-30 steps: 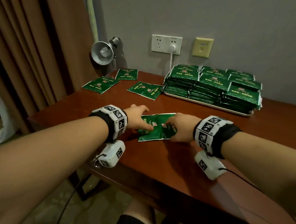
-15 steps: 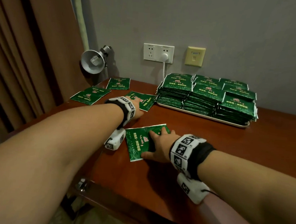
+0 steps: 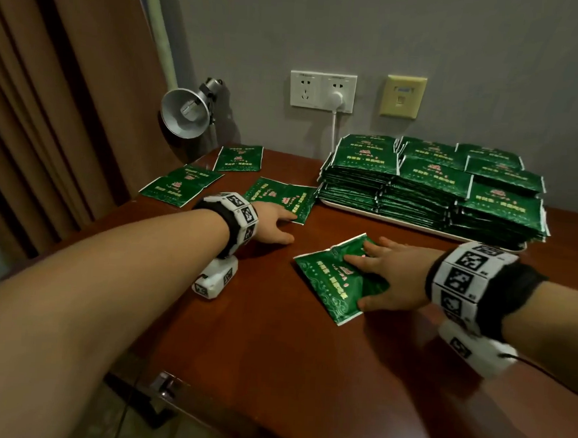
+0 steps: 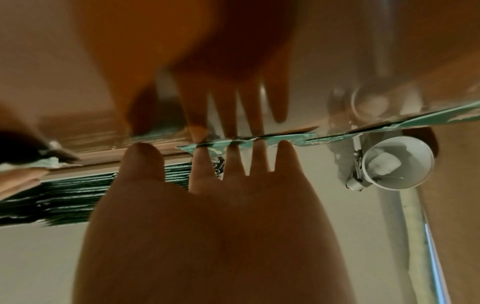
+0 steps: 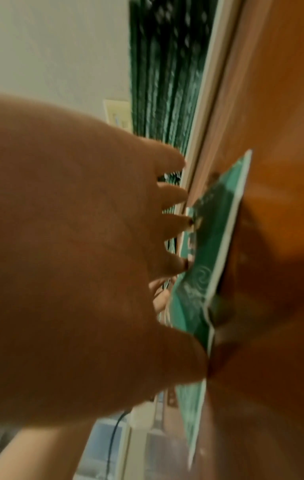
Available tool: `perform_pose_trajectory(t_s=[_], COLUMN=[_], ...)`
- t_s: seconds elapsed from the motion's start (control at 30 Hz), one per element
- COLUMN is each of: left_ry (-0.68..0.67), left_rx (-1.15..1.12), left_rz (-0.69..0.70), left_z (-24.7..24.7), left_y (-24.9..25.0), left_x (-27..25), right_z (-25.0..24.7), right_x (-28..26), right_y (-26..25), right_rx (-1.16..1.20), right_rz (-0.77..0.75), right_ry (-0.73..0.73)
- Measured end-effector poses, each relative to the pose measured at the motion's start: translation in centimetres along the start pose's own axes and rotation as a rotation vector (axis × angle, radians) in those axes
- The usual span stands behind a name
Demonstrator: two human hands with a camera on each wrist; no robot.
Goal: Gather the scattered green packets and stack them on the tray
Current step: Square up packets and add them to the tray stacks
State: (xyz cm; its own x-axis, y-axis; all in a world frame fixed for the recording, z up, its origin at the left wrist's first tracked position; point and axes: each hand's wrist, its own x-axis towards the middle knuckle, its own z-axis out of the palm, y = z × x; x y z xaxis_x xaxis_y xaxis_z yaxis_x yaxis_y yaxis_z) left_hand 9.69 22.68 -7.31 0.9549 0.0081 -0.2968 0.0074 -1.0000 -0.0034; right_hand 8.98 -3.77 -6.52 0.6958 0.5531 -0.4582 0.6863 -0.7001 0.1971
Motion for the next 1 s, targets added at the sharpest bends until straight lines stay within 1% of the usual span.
perform_pose_trajectory(t_s=[0.13,0.27,0.37,0.43,0.5,0.57,0.6,0.63,0.7,0.77,0.83,0.9,1.0], left_ry=[-0.021,-0.036,-0.025,0.051,0.159,0.227,0.225,0.195,0.11,0.066,0.065,0.071,0.059], left_rx=[0.048,0.119,0.033,-0.106,-0.216,-0.191,-0.164,-0.141,-0.093,-0.081,-0.121,-0.176,-0.151], left_rz=[0.044,0.083,0.138,0.151,0.111,0.004,-0.067,-0.131,-0.205,-0.214,-0.2,-0.207,-0.214], left_z=[0.5,1.8,2.3,2.4,2.6,3.1,3.6,4.0,4.9,5.2,4.9,4.5,4.3], left_y=[0.8,2.1,2.5,2.5,2.6,2.9,3.1,3.3,3.7,3.9,3.8,3.7,3.7], left_x=[-2.8,-6.7,-10.1,-12.0,-13.1,-13.2,-13.0,-12.6,-11.9,-11.2,-10.6,-9.9,-8.9], right_z=[0.1,0.6,1.0,1.0,1.2,1.3,1.3,1.1,0.6,0.1,-0.3,-0.1,0.8], right_x=[-2.2,-4.3,-5.3,-5.8,-5.9,-5.7,-5.7,-5.6,-5.6,-5.9,-6.4,-6.4,-5.6], right_y=[0.3,-0.5,-1.9,-3.3,-4.7,-5.8,-6.1,-6.2,-5.9,-5.0,-3.9,-3.1,-2.6], right_rx=[0.013,0.067,0.09,0.124,0.159,0.169,0.154,0.151,0.184,0.189,0.13,0.13,0.22], right_rz=[-0.021,0.064,0.195,0.274,0.307,0.316,0.314,0.311,0.278,0.246,0.252,0.253,0.218], right_ry=[-0.013,0.044,0.122,0.105,0.06,0.034,0.038,0.042,0.053,0.013,-0.038,-0.026,0.034])
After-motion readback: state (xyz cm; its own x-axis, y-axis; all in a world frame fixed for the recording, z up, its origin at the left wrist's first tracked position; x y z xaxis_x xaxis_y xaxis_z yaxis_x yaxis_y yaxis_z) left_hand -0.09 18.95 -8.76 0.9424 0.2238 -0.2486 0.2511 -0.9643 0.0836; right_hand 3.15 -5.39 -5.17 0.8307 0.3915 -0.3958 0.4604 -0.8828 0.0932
